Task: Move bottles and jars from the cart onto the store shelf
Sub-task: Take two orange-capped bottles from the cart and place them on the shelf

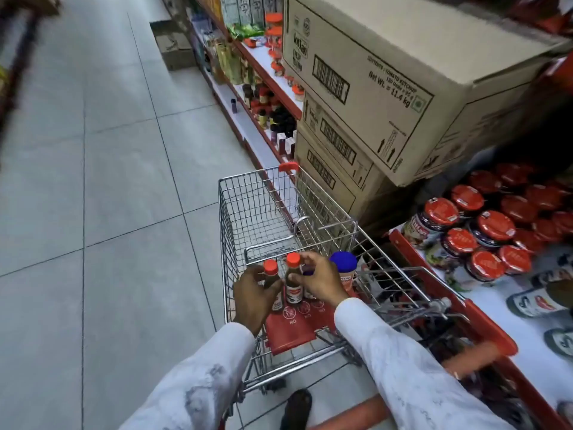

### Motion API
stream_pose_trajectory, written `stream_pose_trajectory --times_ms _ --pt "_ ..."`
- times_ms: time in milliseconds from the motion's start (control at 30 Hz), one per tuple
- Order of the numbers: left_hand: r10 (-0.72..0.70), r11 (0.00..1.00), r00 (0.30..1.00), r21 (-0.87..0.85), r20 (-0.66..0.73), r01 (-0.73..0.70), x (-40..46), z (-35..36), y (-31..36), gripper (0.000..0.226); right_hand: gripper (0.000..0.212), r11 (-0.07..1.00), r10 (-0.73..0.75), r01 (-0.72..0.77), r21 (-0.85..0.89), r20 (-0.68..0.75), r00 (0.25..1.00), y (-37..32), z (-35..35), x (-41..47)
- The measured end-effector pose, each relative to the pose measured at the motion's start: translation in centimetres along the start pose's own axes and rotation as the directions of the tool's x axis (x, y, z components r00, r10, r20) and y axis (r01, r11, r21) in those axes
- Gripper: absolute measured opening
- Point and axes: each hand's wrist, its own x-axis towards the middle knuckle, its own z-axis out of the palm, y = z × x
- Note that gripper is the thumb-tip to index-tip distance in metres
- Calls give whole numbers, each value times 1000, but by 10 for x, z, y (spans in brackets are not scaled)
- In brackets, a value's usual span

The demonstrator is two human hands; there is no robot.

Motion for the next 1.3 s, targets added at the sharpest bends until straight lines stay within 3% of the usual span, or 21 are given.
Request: stream_pose_trajectory --times_ms 267,567,767,967,1167,1300 --pt "58 997 998 56 10 -59 0 -4 3 26 29 996 -41 33 -77 -96 995 -12 3 -13" --pt "364 931 931 2 -11 -364 -35 -42 81 23 31 988 -104 138 73 -348 932 -63 -84 -97" --pt "509 858 860 -93 29 -505 -72 -21 163 19 23 981 -80 177 85 -651 755 -74 -164 -165" --pt "607 788 768 -277 204 -549 -118 47 230 15 25 992 15 96 81 -838 545 -45 -234 -220" --pt "662 750 615 -370 428 -549 -146 139 271 15 22 987 152 -5 158 -941 303 5 -276 -255" --pt "683 705 511 -290 521 -647 -155 191 284 7 21 971 240 -53 234 -948 208 43 -290 -254"
